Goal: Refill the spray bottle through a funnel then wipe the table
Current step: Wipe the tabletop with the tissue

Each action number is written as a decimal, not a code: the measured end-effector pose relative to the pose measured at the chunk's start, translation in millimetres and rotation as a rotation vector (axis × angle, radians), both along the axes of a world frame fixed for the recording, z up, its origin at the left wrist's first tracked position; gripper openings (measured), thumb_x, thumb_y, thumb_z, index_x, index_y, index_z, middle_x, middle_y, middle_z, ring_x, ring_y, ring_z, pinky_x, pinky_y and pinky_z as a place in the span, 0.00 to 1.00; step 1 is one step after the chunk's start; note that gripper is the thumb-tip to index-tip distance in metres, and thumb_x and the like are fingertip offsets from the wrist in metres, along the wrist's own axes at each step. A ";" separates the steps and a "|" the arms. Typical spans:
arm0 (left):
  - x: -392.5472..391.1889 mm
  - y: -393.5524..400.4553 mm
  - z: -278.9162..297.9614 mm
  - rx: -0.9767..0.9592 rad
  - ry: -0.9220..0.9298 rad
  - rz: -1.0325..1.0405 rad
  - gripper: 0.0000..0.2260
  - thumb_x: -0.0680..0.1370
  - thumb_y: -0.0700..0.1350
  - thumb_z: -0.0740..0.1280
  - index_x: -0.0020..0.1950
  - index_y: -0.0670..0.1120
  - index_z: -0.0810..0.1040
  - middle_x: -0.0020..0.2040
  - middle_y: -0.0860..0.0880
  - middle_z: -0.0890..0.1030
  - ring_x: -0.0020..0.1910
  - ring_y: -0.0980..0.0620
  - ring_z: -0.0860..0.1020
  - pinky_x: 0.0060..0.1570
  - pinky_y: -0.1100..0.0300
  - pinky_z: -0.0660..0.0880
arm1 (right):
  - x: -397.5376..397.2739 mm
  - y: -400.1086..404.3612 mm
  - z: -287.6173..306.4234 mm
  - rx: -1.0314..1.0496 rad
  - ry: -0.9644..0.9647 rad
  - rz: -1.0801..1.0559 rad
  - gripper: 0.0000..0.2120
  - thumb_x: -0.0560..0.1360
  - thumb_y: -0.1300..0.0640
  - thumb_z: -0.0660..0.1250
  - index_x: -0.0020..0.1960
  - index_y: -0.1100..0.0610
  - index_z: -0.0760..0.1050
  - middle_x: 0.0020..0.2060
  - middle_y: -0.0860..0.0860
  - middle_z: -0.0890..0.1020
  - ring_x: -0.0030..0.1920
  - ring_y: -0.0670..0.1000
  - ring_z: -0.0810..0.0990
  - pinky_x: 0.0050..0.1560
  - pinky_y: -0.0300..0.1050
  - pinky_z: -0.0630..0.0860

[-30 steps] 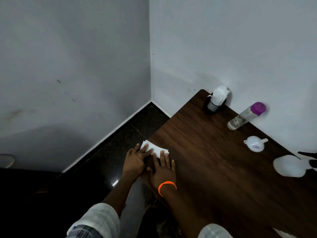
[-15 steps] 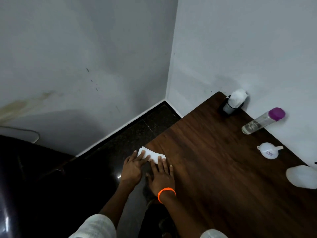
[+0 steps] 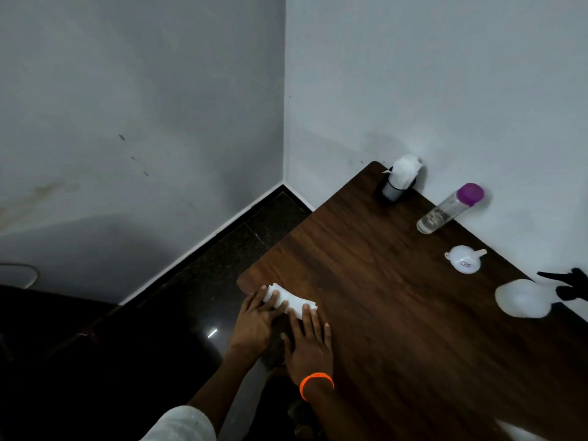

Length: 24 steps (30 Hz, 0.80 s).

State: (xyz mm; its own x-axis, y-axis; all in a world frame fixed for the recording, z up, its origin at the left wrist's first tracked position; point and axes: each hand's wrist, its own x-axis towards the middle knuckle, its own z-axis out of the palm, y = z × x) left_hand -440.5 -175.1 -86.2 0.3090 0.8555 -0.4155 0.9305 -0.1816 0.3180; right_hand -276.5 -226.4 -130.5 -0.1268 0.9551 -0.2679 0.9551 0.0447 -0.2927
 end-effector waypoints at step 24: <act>179.4 230.0 -17.4 0.122 0.070 -0.325 0.28 0.78 0.65 0.57 0.78 0.63 0.64 0.82 0.54 0.59 0.83 0.43 0.46 0.78 0.44 0.45 | 145.3 179.0 -15.2 0.072 -0.019 -0.441 0.29 0.81 0.37 0.45 0.81 0.40 0.57 0.83 0.50 0.54 0.83 0.52 0.51 0.80 0.62 0.52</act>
State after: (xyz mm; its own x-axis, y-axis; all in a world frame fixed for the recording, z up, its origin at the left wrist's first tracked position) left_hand -261.1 54.9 -103.6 0.5474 0.7620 -0.3461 0.8368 -0.5044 0.2129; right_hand -131.3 -47.4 -145.7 0.3012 0.9329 -0.1972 0.8926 -0.3487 -0.2859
